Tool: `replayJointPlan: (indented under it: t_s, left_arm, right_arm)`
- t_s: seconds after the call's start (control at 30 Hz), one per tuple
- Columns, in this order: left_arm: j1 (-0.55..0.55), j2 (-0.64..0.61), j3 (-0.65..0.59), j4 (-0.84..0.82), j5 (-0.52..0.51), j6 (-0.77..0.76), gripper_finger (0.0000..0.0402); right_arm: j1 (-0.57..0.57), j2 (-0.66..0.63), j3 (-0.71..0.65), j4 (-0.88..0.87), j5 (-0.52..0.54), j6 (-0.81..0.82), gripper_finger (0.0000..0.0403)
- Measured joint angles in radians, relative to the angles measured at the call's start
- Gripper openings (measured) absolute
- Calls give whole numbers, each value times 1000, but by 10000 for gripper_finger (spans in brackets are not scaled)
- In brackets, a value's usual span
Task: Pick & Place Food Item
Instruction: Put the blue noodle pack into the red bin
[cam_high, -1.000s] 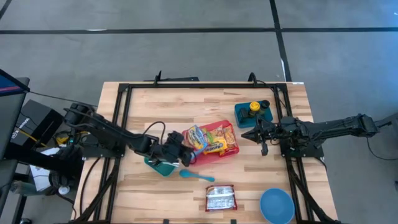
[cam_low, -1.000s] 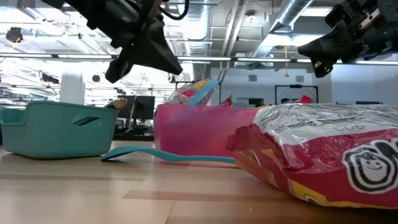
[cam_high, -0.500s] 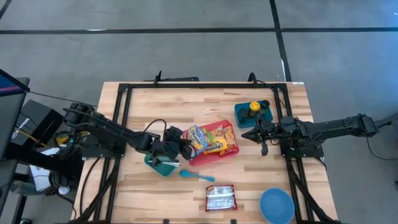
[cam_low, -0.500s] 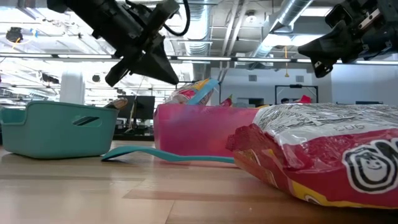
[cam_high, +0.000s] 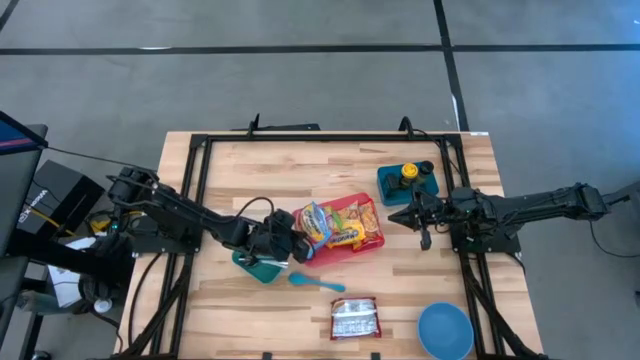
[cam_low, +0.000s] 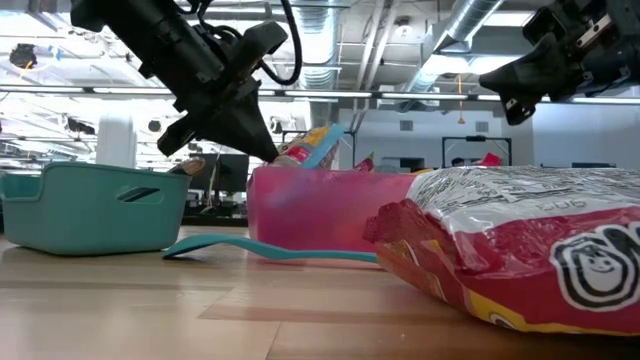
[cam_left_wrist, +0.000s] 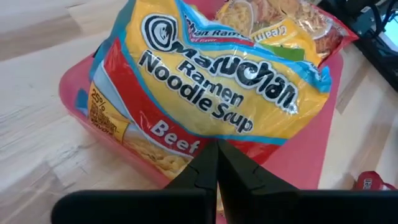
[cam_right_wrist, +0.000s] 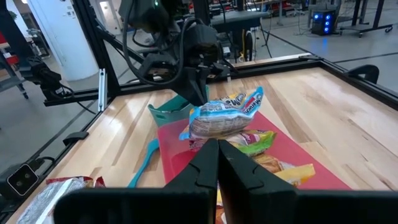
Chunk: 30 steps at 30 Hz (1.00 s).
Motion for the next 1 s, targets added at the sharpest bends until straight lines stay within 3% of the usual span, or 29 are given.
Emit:
replayJointPlan:
  t_s: [0.53,1.0]
  left_arm:
    - [-28,-10,1,9,-4,-1,0]
    - [-19,-10,1,63,-163,6,0]
  right_arm:
    - [0,1,0,0,0,0,1]
    - [0,1,0,0,0,0,1]
